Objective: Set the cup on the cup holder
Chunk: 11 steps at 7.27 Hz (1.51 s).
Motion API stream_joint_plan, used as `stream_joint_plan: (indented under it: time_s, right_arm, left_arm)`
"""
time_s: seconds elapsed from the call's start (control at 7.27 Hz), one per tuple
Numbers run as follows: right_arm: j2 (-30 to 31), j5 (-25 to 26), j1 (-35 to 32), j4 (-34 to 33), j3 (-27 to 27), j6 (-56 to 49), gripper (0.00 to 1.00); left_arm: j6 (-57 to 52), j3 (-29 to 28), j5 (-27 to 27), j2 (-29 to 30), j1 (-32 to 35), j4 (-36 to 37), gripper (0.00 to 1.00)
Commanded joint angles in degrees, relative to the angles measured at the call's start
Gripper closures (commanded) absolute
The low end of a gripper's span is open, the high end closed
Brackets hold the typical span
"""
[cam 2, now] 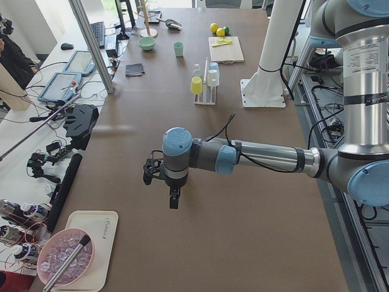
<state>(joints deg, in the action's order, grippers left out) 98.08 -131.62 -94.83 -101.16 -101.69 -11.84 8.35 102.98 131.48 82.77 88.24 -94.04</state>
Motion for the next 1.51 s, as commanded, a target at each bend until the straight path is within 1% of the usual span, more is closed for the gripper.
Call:
stream_joint_plan:
  time_s: [0.0,0.83,0.96,1.1,1.38]
  right_arm:
    - [0.3,-0.1,0.0,0.1,-0.1,0.1,0.00]
    - [-0.4,0.3,0.0,0.2,0.7,0.6,0.00]
    - [-0.4,0.3,-0.3,1.0,0.2,0.6,0.00]
    - [0.3,0.6,-0.3,2.0,0.8,0.6,0.00]
    - [1.0,2.5,-0.2,3.2,2.1,0.6,0.00]
  left_arm:
    - [0.0,0.0,0.0,0.0,0.0,0.0,0.02]
    - [0.0,-0.1,0.0,0.0,0.0,0.0,0.02]
    - [0.0,0.0,0.0,0.0,0.0,0.0,0.02]
    - [0.0,0.0,0.0,0.0,0.0,0.0,0.02]
    - [0.0,0.0,0.0,0.0,0.0,0.0,0.02]
